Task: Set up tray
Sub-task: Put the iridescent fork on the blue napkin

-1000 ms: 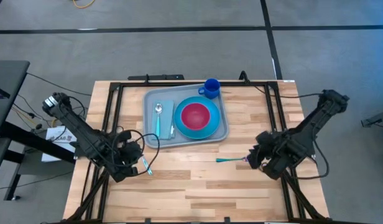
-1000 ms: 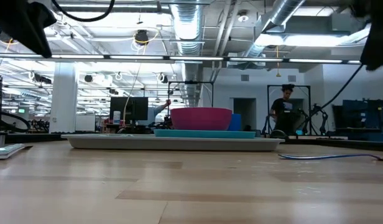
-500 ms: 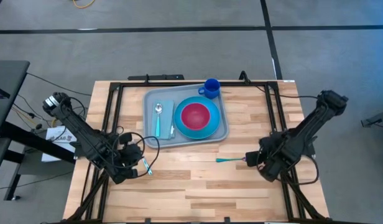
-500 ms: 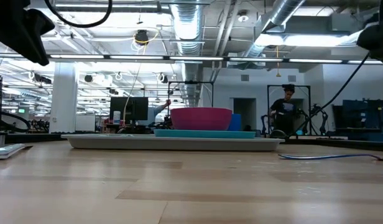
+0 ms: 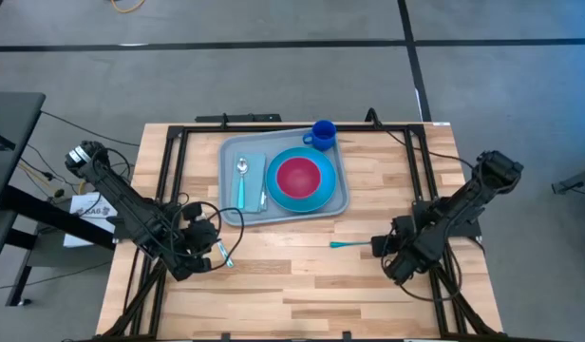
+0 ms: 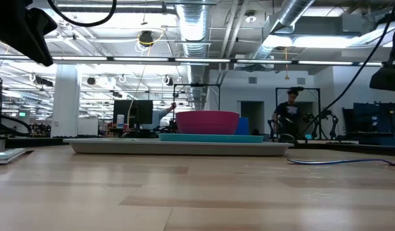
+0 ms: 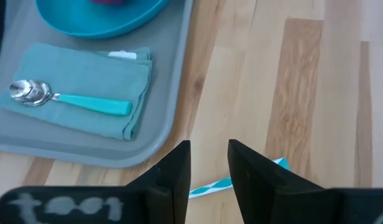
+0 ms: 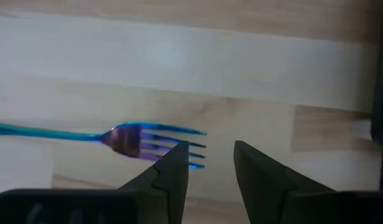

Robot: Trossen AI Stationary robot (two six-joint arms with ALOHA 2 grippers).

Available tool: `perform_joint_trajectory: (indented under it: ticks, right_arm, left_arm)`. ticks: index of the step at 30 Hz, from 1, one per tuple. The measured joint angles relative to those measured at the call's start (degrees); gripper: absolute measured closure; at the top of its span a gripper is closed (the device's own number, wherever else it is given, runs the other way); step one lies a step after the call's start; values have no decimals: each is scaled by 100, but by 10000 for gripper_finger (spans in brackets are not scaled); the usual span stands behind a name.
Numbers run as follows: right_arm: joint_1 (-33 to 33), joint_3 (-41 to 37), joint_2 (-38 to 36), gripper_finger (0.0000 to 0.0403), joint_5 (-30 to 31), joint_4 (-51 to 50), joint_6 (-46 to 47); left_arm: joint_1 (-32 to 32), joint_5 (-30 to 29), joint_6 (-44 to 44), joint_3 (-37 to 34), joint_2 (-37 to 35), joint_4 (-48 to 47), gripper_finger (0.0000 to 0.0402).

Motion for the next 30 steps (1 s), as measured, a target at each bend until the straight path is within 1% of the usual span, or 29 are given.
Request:
perform_joint_trajectory:
  ticks: [5, 7, 12, 14, 17, 23, 29, 30]
  right_arm:
    - [-37, -8, 154, 282, 235, 240, 0]
    - [-49, -59, 148, 282, 366, 501, -1]
    - [-117, -455, 144, 282, 415, 1332, 4]
    - [-150, -628, 126, 282, 638, 1590, 42]
    - [-170, -684, 185, 282, 1007, 1740, 166]
    - [-133, -704, 206, 282, 1278, 1976, 143]
    - [-213, -718, 235, 287, 1877, 2253, 103]
    - [-255, -722, 231, 290, 1892, 2272, 82]
  left_arm:
    - [0, -4, 142, 0, 0, 209, 306]
    - [0, -2, 196, 0, 0, 255, 306]
    - [0, 28, 199, 0, 0, 288, 306]
    - [0, 39, 202, 0, 0, 288, 306]
    - [0, 42, 209, 0, 0, 290, 306]
    - [0, 52, 235, 0, 0, 290, 306]
    - [0, 20, 233, 0, 0, 290, 306]
    - [0, 27, 235, 0, 0, 290, 306]
